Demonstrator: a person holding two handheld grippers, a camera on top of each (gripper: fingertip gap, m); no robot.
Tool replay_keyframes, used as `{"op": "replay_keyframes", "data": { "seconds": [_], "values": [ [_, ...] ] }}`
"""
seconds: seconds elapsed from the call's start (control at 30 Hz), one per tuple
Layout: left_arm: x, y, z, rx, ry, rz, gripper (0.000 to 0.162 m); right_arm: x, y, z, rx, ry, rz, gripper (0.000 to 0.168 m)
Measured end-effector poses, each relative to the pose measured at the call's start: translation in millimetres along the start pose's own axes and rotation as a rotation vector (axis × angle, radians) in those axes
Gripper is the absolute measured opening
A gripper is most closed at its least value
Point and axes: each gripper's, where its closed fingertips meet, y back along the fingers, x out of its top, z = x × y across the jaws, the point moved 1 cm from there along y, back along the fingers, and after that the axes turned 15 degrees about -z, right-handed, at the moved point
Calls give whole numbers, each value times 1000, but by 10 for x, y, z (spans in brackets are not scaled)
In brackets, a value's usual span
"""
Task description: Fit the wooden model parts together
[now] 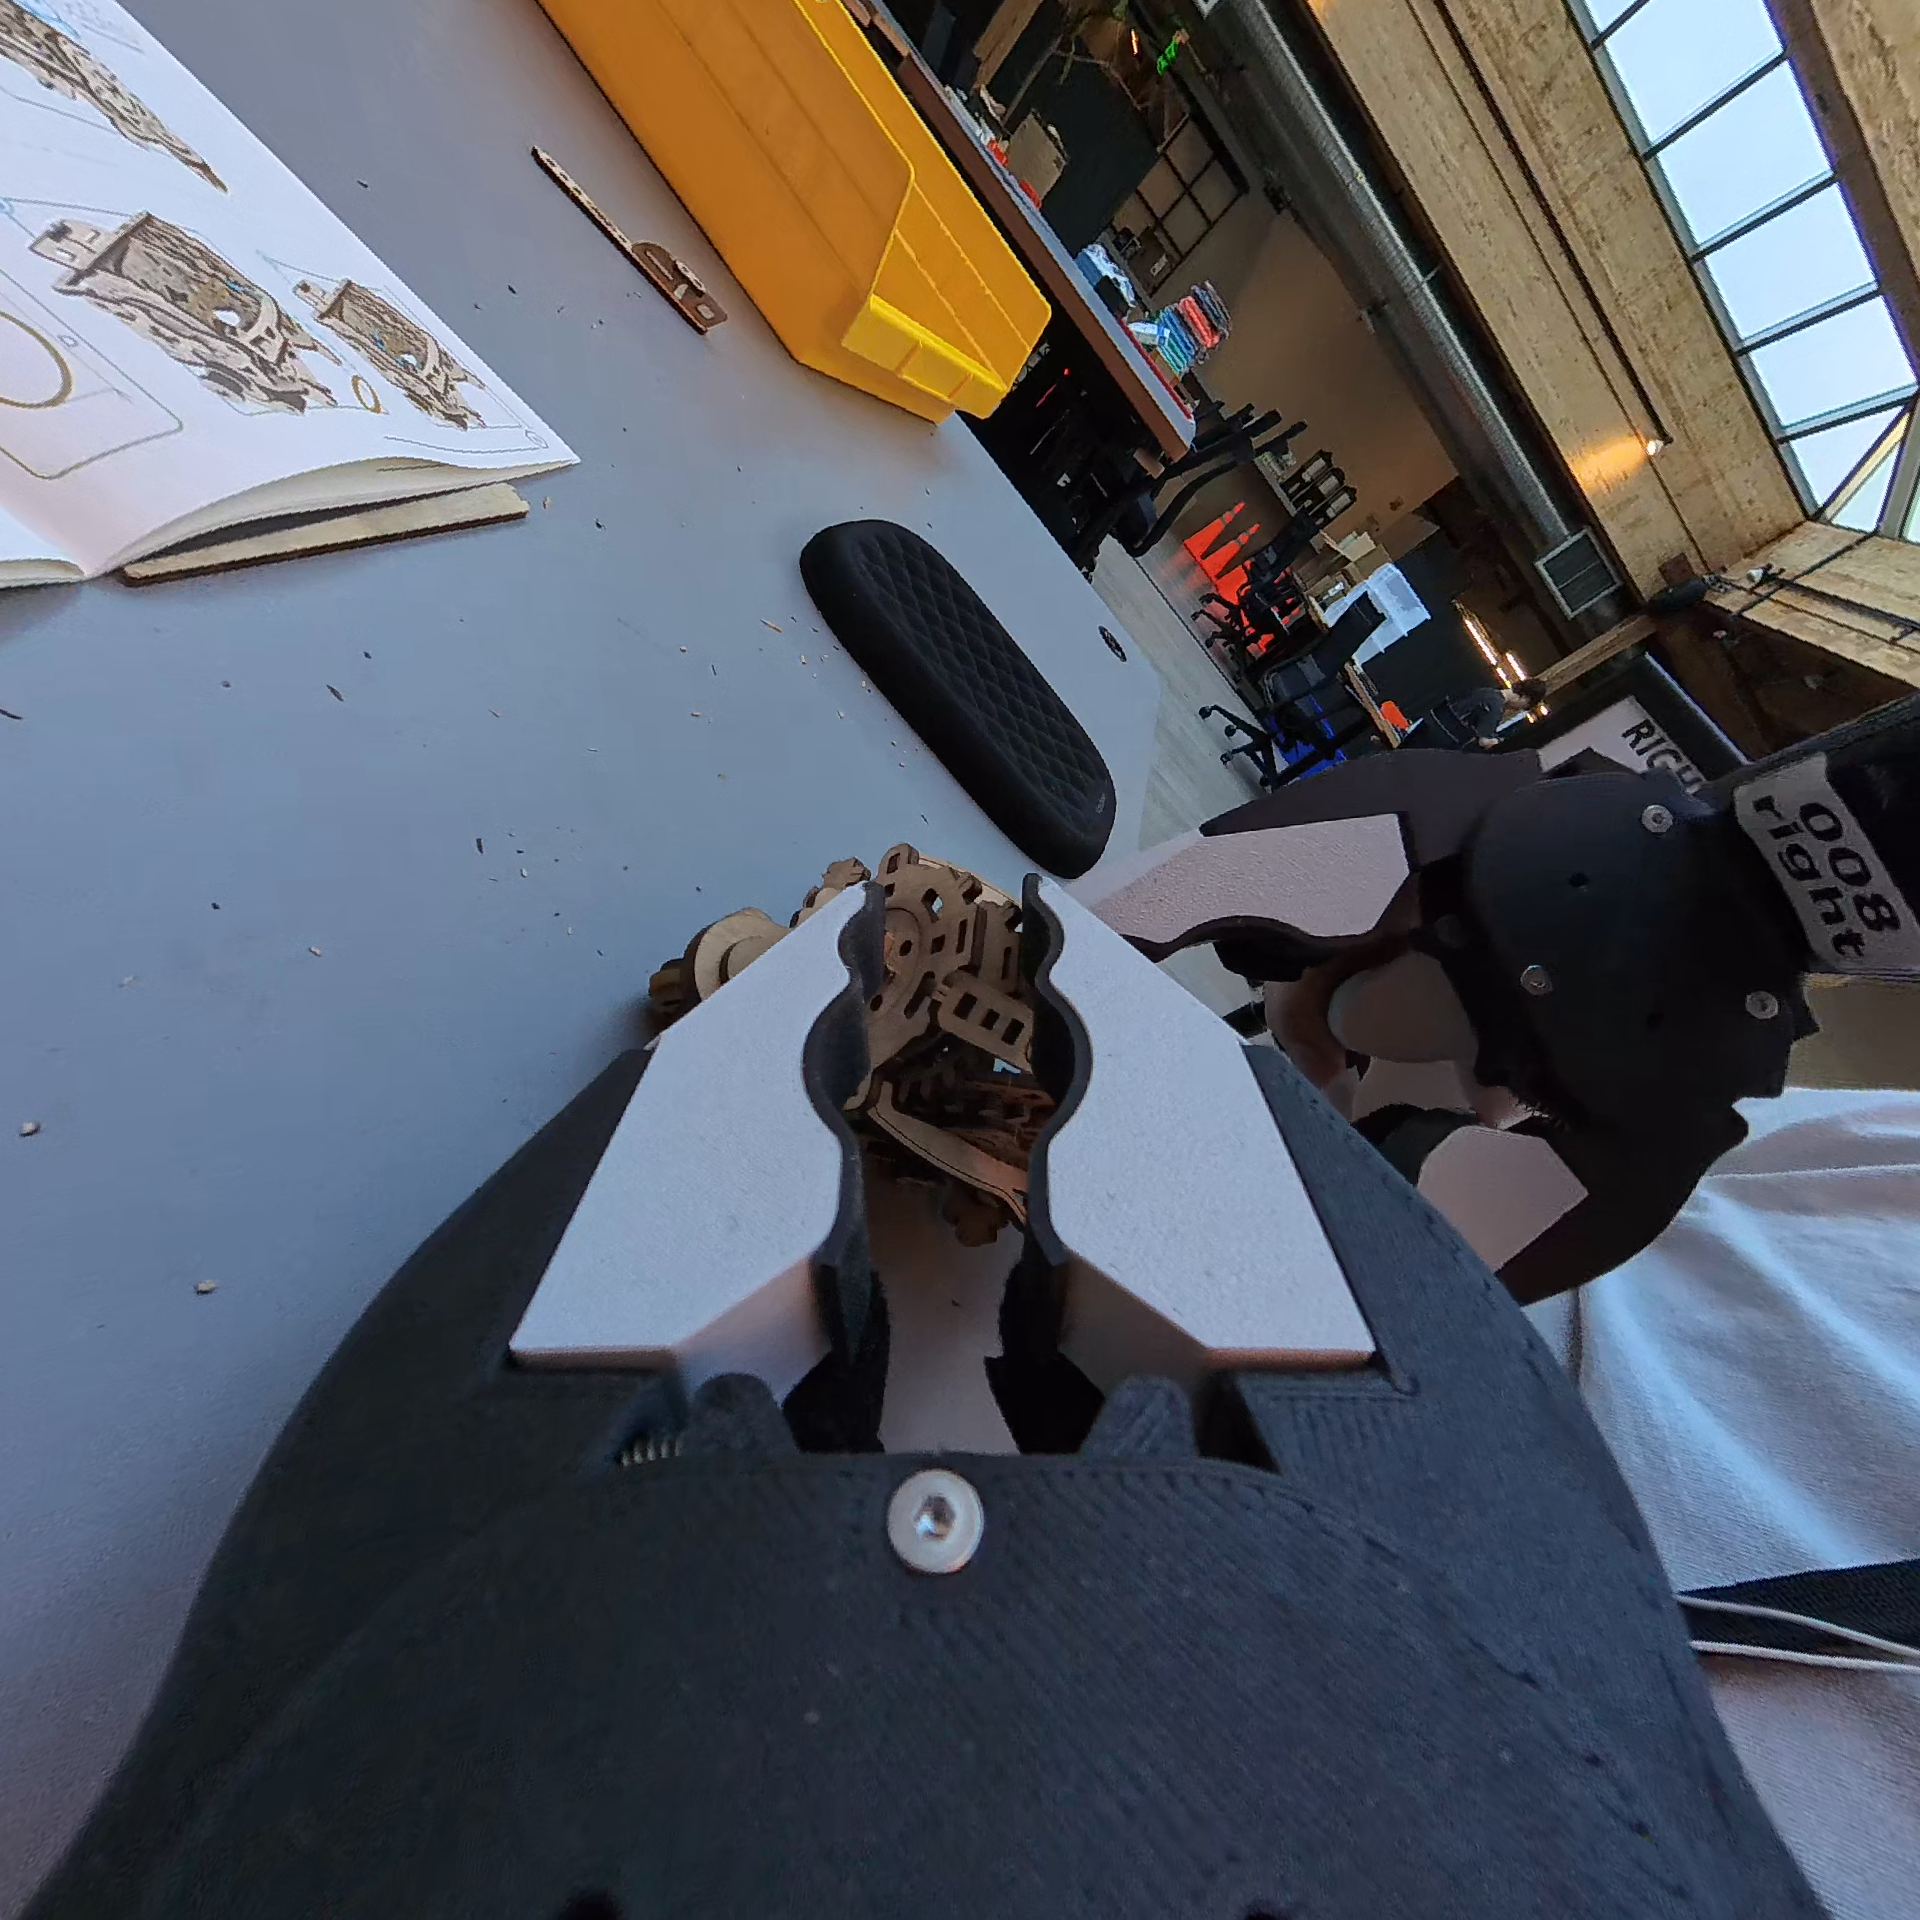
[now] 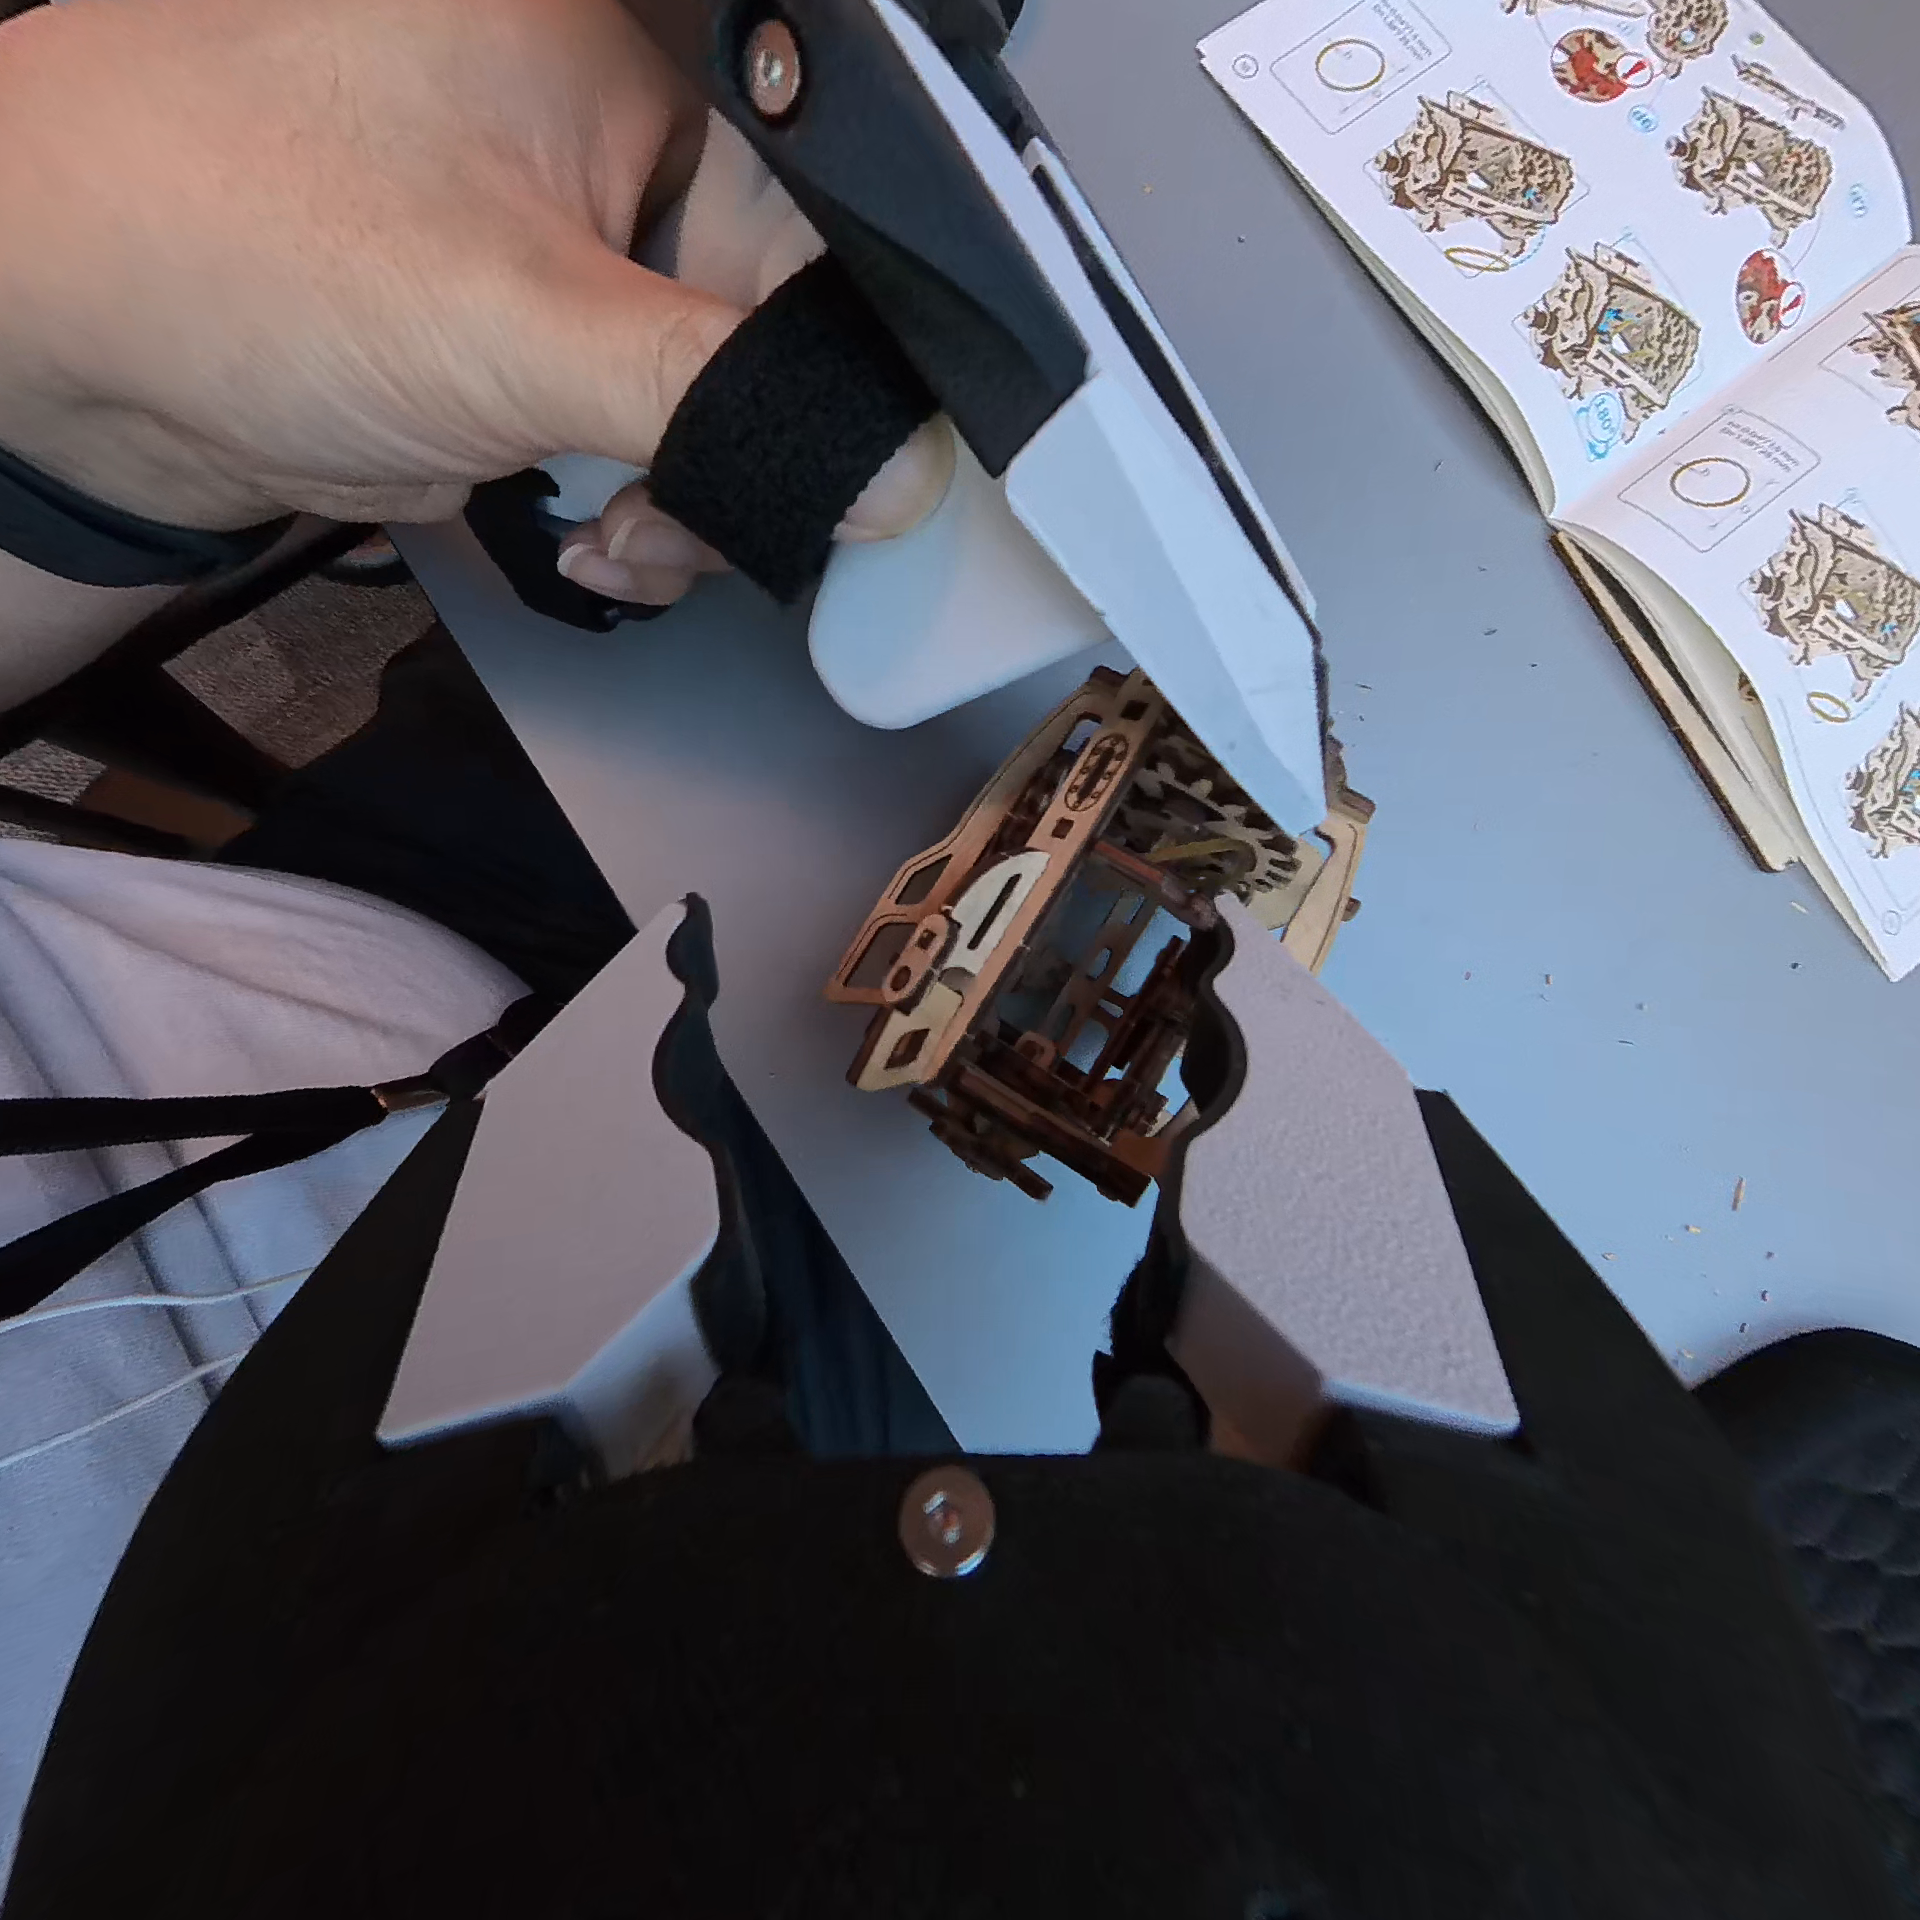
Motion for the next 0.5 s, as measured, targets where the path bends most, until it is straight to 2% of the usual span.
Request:
{"op": "replay_keyframes", "data": {
  "seconds": [0.4,0.47,0.5],
  "values": [
    [-5,-16,23,-28,-7,-1,24,4,107,-25,230,45,128,74],
    [0,-14,34,-34,-11,3,19,8,125,-61,270,51,133,73],
    [-6,-18,33,-31,-17,0,11,10,137,-89,283,68,138,72]
  ]
}}
